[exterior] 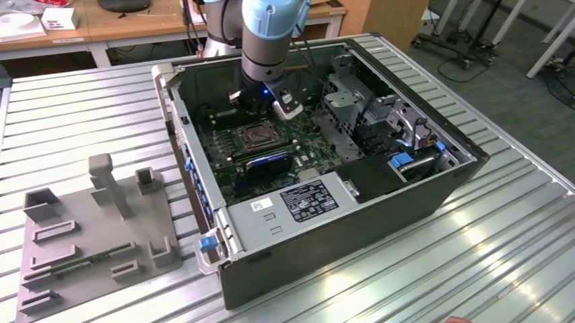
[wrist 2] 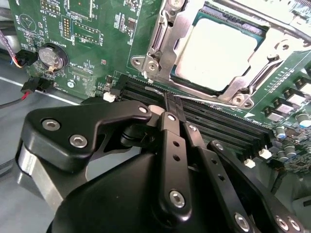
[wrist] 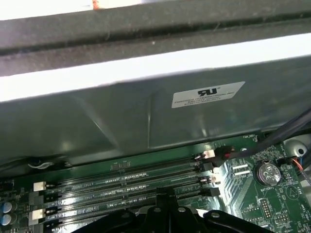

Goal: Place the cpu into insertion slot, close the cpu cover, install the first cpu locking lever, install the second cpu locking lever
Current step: 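Install the first cpu locking lever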

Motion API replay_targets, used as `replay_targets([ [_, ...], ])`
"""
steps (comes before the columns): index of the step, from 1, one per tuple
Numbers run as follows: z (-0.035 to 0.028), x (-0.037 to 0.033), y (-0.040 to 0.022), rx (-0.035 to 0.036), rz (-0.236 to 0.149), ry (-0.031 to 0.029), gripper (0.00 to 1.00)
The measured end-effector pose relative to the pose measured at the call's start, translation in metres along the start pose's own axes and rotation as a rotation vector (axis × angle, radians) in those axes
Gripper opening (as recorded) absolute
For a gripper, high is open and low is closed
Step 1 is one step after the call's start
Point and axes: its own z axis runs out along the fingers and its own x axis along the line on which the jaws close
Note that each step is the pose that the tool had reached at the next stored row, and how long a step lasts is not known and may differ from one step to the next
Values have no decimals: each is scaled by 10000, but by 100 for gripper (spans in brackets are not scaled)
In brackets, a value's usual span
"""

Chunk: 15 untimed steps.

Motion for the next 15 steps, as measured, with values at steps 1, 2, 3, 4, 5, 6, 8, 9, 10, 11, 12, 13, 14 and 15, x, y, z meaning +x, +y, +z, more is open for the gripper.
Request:
replay_targets([
  [1,-1,-1,-3,34,-18,-2,11],
  [2,-2,-1,-5,70,-34,-3,11],
  [3,-3,-1,-7,104,-50,-5,11],
  [4,-3,-2,-8,137,-66,-7,11],
  [5,-3,-2,-9,171,-81,-9,11],
  [6,-3,-2,-9,204,-94,-11,11],
  [8,-2,-2,-9,268,-121,-16,11],
  [9,-2,-2,-10,279,-130,-14,11],
  [10,-1,-2,-8,282,-137,-13,11],
  [11,-1,-2,-7,282,-144,-10,11],
  [12,0,-3,-6,284,-148,-8,11],
  [13,1,-6,-5,293,-153,-8,11],
  [14,1,-10,-4,307,-157,-11,11],
  [15,1,-16,-3,315,-158,-12,11],
])
